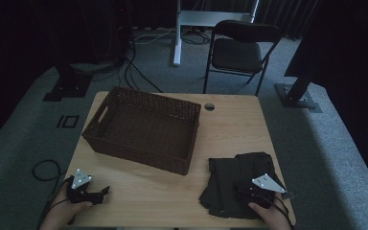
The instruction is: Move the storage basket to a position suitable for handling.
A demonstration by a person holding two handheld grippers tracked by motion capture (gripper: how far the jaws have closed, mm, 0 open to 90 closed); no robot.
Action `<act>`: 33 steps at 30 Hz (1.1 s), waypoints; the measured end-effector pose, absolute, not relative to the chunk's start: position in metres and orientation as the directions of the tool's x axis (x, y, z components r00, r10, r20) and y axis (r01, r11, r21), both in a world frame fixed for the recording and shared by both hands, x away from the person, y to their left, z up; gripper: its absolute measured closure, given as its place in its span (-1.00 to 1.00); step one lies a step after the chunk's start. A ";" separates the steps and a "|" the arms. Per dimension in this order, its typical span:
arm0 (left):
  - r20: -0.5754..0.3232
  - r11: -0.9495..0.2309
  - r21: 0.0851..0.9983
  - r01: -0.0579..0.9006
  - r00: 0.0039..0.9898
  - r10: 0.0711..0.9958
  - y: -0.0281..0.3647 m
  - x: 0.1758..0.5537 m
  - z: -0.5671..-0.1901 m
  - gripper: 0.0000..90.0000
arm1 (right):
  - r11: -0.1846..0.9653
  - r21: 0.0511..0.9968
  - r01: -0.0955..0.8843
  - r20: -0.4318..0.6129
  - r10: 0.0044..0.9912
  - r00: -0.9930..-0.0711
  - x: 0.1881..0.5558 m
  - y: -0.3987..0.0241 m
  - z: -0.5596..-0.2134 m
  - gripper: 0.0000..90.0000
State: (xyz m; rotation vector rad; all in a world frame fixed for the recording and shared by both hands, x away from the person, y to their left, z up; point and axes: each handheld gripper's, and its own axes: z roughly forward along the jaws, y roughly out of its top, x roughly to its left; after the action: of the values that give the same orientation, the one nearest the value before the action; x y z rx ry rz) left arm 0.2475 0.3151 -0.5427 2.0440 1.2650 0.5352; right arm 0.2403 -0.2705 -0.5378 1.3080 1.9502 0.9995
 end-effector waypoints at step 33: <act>-0.023 -0.236 0.821 0.519 0.444 0.896 0.339 0.291 -0.469 -0.68 | 0.188 0.904 0.383 0.014 0.883 -0.469 0.278 -0.191 -0.471 -0.71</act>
State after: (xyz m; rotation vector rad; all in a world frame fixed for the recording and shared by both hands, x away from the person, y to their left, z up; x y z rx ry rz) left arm 0.2910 0.3388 -0.4687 1.8982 1.1933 0.5962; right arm 0.2777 -0.1915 -0.4706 1.1815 1.9445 1.2446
